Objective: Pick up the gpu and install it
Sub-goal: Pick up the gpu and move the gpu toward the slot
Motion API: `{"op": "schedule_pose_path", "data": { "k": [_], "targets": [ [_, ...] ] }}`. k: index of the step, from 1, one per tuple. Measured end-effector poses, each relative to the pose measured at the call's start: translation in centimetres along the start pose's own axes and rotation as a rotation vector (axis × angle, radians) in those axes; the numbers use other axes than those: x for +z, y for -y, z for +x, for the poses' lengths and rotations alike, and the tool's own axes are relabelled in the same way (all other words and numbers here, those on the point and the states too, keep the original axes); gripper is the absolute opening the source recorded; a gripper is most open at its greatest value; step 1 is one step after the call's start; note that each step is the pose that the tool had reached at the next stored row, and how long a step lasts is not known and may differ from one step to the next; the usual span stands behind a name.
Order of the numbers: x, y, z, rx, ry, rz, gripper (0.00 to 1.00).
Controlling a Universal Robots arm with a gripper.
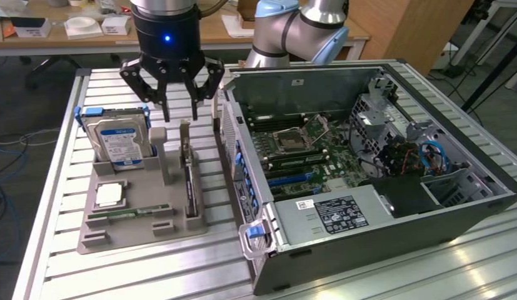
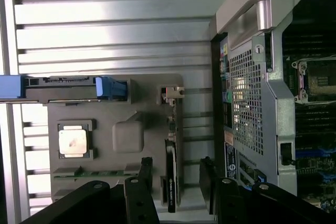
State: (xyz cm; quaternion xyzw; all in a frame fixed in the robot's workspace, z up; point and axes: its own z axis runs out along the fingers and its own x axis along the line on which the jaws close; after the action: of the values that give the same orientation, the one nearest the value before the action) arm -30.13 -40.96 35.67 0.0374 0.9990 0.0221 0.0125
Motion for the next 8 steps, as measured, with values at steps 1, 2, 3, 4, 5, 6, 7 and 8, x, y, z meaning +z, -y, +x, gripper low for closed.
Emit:
{"op": "schedule_pose_path", "data": {
  "k": [1, 2, 3, 4, 5, 6, 7, 8],
  "targets": [
    [0.09, 0.0, 0.0, 0.0, 0.0001, -0.0001, 0.49],
    [0.15, 0.01, 0.01, 0.0, 0.0, 0.0, 0.49],
    [0.22, 0.01, 0.01, 0.0, 0.0, 0.0, 0.49],
    [0.29, 0.01, 0.01, 0.0, 0.0, 0.0, 0.49],
    [0.37, 0.02, 0.01, 0.0, 0.0001, -0.0001, 0.49],
    [0.44, 0.02, 0.01, 0.0, 0.0, 0.0, 0.49],
    [0.52, 0.02, 0.01, 0.0, 0.0, 0.0, 0.49],
    [0.59, 0.03, 0.01, 0.0, 0.0, 0.0, 0.49]
  ]
}}
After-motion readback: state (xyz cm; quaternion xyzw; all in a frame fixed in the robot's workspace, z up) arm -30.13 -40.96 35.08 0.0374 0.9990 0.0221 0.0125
